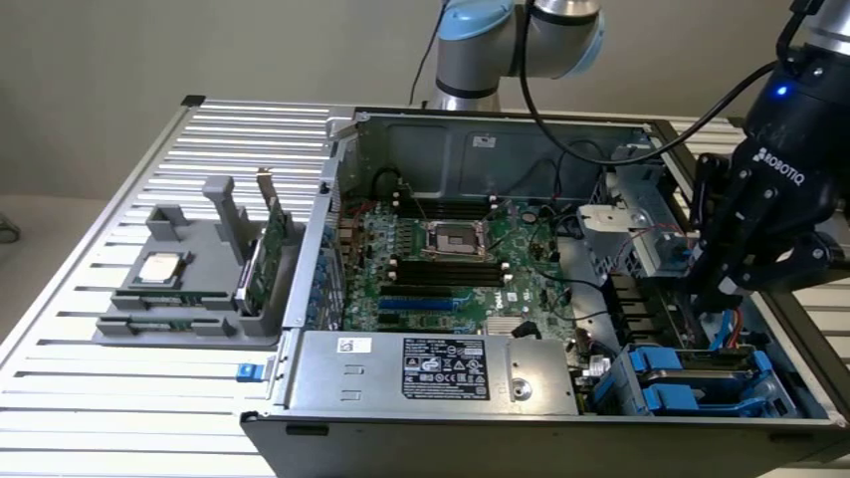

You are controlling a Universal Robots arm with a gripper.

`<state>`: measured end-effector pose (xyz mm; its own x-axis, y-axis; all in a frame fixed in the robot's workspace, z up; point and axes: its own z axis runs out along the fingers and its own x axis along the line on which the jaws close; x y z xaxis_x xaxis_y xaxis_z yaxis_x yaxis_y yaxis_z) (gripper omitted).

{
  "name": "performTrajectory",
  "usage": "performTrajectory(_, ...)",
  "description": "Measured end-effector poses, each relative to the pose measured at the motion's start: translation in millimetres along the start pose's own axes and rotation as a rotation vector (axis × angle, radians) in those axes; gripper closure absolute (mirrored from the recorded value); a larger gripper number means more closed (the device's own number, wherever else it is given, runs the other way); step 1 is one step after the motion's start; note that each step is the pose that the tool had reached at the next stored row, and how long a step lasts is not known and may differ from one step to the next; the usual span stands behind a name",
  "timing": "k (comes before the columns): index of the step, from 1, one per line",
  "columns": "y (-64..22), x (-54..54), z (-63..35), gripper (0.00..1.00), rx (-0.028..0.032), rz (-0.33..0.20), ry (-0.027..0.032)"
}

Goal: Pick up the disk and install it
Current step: 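Insert the second disk wire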

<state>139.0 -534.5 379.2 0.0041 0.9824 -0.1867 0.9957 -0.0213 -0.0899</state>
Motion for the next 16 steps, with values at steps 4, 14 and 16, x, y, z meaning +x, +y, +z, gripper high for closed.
performTrajectory(4, 10.1, 0.2, -1.0, 0.73, 0.0021, 0.000, 0.0000)
performTrajectory(14, 12.5, 3.0, -1.6, 0.73, 0.0022, 0.000, 0.0000)
performTrajectory(16, 12.6, 5.0, -2.0, 0.73, 0.0021, -0.001, 0.0000)
